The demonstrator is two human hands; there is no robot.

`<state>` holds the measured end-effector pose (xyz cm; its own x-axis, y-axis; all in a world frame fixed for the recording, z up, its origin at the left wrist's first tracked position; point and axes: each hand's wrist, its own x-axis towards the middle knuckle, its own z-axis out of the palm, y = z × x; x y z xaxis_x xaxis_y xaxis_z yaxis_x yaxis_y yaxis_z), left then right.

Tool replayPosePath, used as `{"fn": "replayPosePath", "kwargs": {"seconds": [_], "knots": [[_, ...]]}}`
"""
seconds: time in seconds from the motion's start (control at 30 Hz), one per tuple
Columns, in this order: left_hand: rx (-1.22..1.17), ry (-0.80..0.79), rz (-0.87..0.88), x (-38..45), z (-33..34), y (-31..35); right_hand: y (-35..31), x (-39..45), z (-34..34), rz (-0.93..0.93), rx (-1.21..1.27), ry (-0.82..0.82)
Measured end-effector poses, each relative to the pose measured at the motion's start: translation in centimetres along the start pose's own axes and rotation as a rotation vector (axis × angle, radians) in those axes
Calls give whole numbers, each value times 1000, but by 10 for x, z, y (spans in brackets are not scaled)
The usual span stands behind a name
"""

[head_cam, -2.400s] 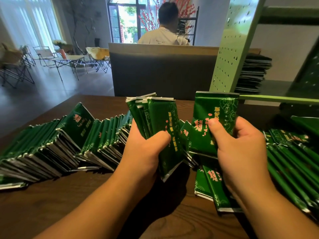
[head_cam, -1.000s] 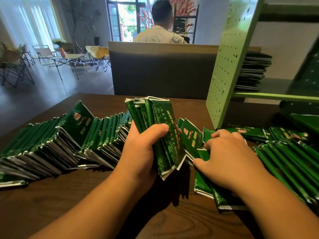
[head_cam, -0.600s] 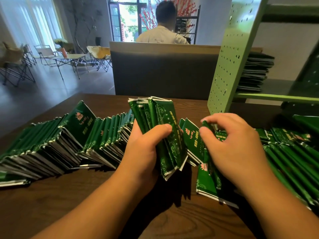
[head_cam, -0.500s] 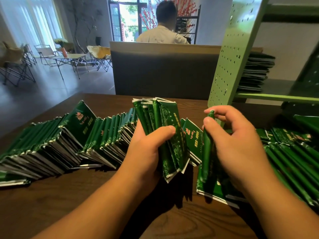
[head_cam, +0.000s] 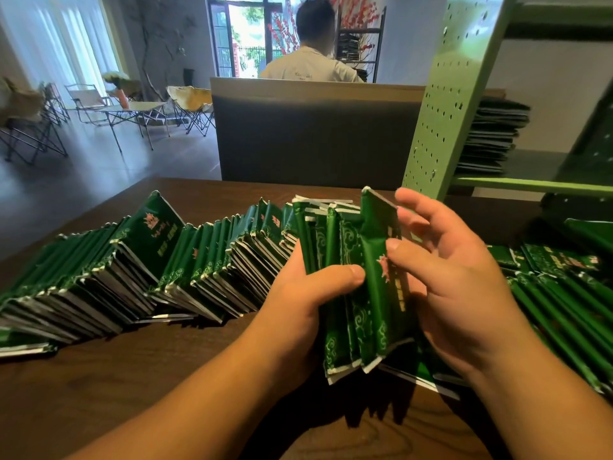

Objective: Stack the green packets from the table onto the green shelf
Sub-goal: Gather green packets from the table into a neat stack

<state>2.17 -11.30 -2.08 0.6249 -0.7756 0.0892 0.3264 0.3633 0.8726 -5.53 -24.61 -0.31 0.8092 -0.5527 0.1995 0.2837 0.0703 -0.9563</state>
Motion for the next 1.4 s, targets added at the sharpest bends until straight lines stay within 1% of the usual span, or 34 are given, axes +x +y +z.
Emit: {"fn": "replayPosePath", "kwargs": {"seconds": [0.1,0.17,0.23,0.33,0.4,0.5,0.57,0.63,0.7,0.8,0.87,0.93,1.0,1.1,1.2,1.3,1.4], "knots": [[-49,-3,-6,-2,0,-1,4,3,-4,86,65,-43],[-76,-12,-9,-4,1,0,1,2,-4,148,157,-137],[-67,4,26,-5,5,2,-4,-3,-3,178,191,-238],[8,34,107,-9,9,6,-6,-7,-3,224,214,-301],[44,35,175,-7,7,4,-6,-8,-2,203,194,-303],[82,-9,351,1,-3,-2,-5,-7,-1,150,154,-279],[97,-32,418,4,-6,-4,-4,-7,-1,109,111,-259],[193,-25,456,4,-5,-2,-2,-7,0,54,75,-240],[340,25,475,4,-4,1,-2,-8,2,-15,1,-207],[598,103,455,2,-4,9,-4,-10,5,-57,-86,-161],[690,117,373,-1,-6,15,-7,-13,8,-32,-118,-155],[682,145,274,-6,-6,21,-10,-17,12,-11,-170,-156],[630,195,219,-17,-4,25,-15,-25,18,-14,-227,-174],[545,225,191,-38,1,21,-16,-41,26,-42,-278,-184],[497,245,201,-57,-1,13,-10,-60,31,-58,-362,-173],[471,247,185,-72,-2,7,-2,-76,31,-24,-329,-201],[481,243,176,-80,2,3,10,-83,34,63,-250,-177]]}}
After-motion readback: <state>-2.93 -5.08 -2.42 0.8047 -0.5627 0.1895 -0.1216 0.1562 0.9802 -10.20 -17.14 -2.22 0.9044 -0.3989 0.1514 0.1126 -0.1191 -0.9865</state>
